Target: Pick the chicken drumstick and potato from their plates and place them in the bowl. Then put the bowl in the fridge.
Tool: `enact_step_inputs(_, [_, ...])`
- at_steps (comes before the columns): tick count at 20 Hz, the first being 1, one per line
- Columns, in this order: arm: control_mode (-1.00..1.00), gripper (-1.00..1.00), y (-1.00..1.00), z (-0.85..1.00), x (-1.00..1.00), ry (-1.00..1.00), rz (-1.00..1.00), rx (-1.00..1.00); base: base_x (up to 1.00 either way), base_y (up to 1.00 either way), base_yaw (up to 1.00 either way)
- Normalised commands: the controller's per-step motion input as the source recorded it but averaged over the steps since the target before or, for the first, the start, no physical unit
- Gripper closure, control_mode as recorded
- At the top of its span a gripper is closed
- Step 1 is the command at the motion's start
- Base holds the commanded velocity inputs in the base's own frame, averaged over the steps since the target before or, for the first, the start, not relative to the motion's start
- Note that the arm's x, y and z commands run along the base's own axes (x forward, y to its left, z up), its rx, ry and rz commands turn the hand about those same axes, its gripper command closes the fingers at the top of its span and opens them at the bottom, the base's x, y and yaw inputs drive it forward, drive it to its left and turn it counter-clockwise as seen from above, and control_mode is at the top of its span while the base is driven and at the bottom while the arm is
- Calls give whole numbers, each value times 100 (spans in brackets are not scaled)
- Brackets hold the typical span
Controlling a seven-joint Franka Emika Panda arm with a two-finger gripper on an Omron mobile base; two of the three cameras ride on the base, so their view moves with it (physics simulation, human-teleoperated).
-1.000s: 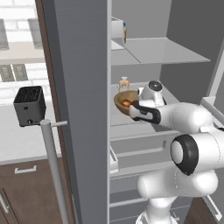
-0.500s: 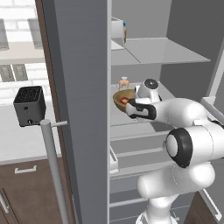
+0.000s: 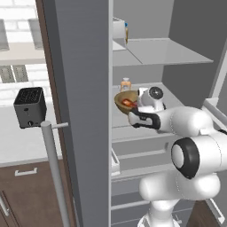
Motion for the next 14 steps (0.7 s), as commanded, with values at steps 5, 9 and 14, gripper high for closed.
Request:
enact_step_inputs(5, [-100, -100, 0, 33, -39, -18, 0, 0, 0, 0, 0])
enact_step_inputs(9, [-100, -100, 0, 55, -47, -11, 0, -1, 0, 0, 0])
enact_step_inputs(14, [-100, -100, 0, 46, -58, -7, -4, 0, 0, 0, 0])
